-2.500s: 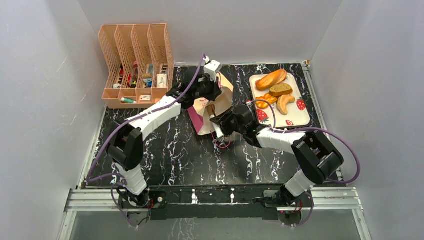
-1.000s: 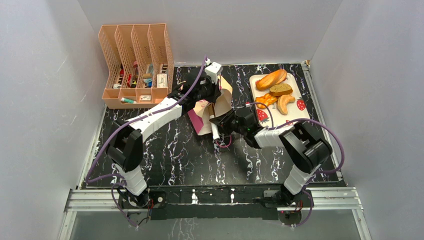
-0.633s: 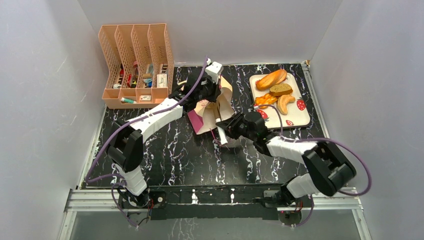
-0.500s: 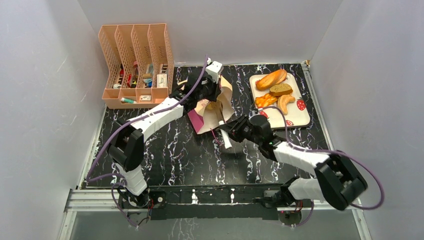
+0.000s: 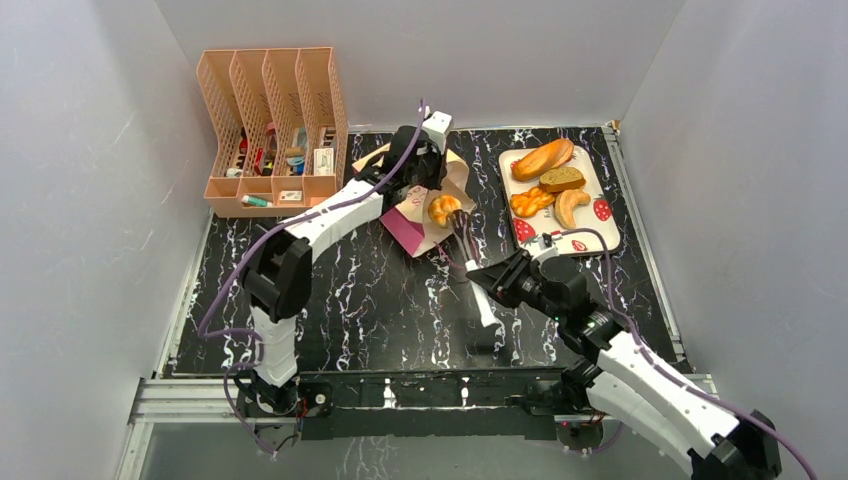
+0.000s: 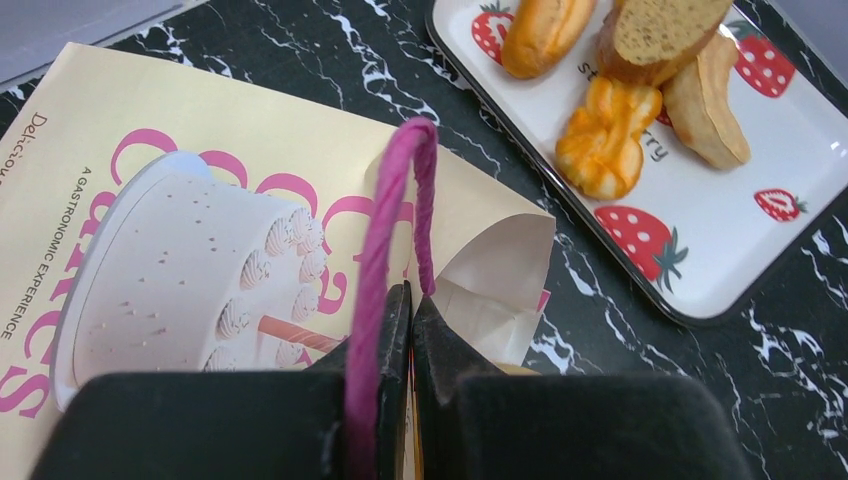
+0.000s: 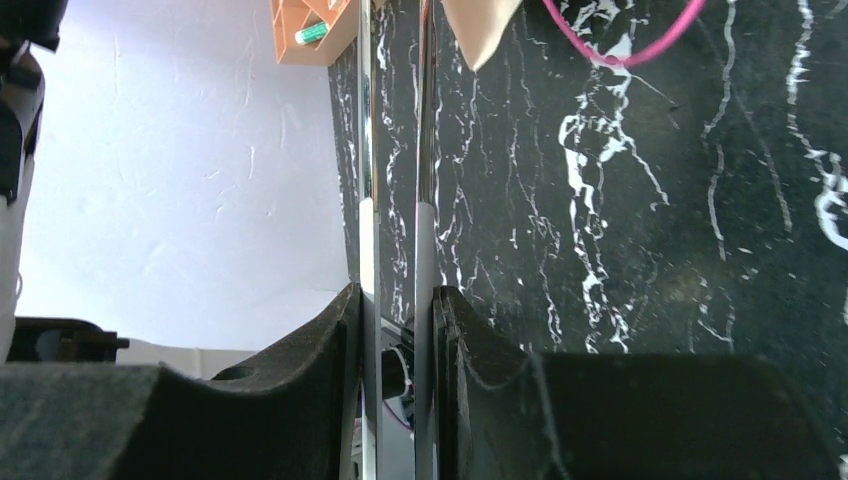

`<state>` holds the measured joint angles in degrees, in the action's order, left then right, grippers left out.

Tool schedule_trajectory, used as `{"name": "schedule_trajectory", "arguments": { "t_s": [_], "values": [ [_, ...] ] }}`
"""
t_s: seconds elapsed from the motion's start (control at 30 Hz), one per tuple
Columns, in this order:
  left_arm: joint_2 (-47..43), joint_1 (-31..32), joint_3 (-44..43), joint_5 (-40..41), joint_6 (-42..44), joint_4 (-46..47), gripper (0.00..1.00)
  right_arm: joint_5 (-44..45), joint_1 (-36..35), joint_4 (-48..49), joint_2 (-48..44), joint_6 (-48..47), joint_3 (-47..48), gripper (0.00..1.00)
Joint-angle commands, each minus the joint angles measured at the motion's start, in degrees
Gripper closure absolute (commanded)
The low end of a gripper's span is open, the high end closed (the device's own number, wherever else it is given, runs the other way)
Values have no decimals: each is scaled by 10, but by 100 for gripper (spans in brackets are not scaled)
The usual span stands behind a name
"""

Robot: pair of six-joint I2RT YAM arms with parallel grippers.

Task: Take the fake bread out of the paper bag
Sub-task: Take out the fake bread from the paper bag, then place the fake bread in the container.

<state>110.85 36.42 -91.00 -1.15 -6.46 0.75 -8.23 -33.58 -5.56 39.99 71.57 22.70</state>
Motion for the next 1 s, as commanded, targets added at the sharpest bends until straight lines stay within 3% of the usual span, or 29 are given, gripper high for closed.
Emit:
{"name": "schedule_trajectory", "arguments": {
  "t_s": [0.0, 0.43, 0.7, 0.97],
  "values": [
    [29, -13, -62, 16, -10, -35, 100, 37, 3, -84, -69, -25, 31, 95],
    [81, -40, -120, 11, -9, -62, 100, 206, 4, -225, -149, -32, 103, 93],
    [38, -42, -55, -27, -13, -22, 100, 302, 4, -251, -144, -20, 97, 92],
    [-15, -42, 11, -67, -9, 4, 100, 333, 15, -207, -81, -16, 78, 91]
  ]
}}
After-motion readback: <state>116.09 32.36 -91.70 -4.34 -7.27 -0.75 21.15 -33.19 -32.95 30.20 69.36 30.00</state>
